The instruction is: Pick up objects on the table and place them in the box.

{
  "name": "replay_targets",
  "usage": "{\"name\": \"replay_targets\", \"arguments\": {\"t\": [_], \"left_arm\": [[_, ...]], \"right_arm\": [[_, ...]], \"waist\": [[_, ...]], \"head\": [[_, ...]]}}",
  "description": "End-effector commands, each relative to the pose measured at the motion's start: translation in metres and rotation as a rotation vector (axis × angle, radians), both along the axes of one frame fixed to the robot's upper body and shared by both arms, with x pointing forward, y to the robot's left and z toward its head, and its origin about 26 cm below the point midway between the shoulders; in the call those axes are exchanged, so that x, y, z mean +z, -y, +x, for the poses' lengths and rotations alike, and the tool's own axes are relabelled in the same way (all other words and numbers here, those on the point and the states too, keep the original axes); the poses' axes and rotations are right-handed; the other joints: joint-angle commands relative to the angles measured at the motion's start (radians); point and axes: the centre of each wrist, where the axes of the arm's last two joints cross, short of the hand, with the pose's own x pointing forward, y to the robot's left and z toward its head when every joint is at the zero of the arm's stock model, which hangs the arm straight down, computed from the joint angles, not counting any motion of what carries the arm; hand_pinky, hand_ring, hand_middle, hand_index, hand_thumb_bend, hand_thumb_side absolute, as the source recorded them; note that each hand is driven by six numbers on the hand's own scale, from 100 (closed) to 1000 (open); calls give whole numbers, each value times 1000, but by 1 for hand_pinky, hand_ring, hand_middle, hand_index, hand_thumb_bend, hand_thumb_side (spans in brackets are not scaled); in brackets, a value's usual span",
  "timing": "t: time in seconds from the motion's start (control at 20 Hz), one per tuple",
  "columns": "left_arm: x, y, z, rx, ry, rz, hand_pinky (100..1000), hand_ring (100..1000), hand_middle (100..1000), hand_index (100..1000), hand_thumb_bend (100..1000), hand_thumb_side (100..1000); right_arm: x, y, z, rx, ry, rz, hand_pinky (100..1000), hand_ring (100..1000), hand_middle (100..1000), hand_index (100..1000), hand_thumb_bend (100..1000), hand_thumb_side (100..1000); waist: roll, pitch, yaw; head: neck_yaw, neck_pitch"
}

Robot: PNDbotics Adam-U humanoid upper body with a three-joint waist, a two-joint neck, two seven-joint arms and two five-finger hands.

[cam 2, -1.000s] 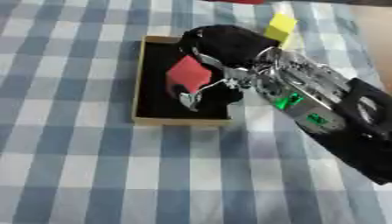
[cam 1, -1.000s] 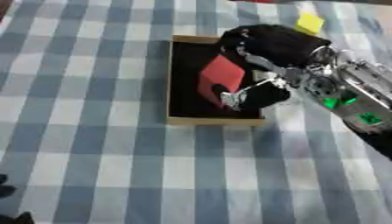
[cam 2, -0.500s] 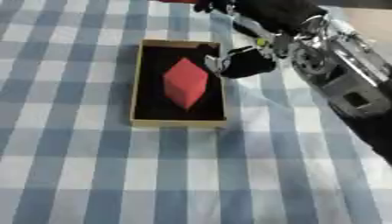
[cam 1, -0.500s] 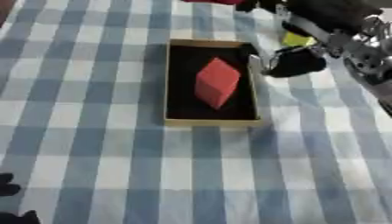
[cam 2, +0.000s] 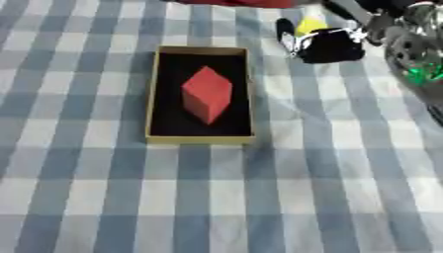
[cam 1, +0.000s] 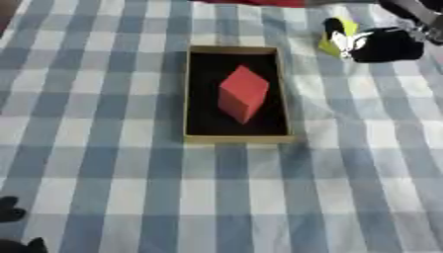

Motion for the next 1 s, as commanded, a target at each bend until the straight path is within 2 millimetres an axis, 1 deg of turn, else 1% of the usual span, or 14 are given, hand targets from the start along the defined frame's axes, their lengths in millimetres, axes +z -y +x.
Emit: {"name": "replay_targets", "arguments": {"t": [0.05, 0.1, 0.15, 0.25, 0.35, 0.5, 0.7, 1.0], "left_arm": [[4, -3, -1, -15, 43, 2, 650, 679, 570, 418, 100, 186], [4, -3, -1, -14, 44, 3, 650, 678, 570, 418, 100, 185], [4, -3, -1, -15, 46, 3, 650, 678, 570, 418, 100, 184], [4, -2, -1, -15, 49, 2, 650, 678, 569, 418, 100, 183], [4, -2, -1, -17, 53, 1, 649, 678, 569, 419, 100, 181], [4, -1, -1, -18, 59, -6, 649, 678, 569, 419, 100, 180], [5, 0, 0, -20, 67, -16, 649, 678, 569, 421, 100, 180], [5, 0, 0, -17, 72, -19, 649, 678, 570, 421, 100, 184]], "right_arm": [[12, 5, -7, -71, 28, -29, 882, 913, 809, 939, 165, 538], [11, 5, -7, -87, 18, -31, 882, 913, 810, 940, 169, 534], [10, 6, -7, -102, 6, -35, 884, 918, 814, 946, 196, 498], [9, 6, -7, -127, -22, -42, 884, 919, 811, 953, 203, 471], [8, 7, -6, -148, -53, -43, 885, 917, 808, 962, 203, 473], [6, 13, -1, -193, -94, -44, 889, 928, 819, 972, 242, 467], [6, 19, 5, -233, -95, -58, 892, 930, 820, 981, 271, 452], [12, 27, 11, -290, -47, -27, 897, 924, 808, 988, 258, 450]], "waist": [[3, -13, 2], [4, -11, 3], [4, -9, 4], [6, -6, 7], [7, -3, 10], [8, 1, 14], [7, 6, 19], [4, 15, 29]], "head": [[-8, -19], [-10, -21], [-13, -24], [-19, -30], [-26, -36], [-34, -45], [-38, -53], [-49, -66]]}}
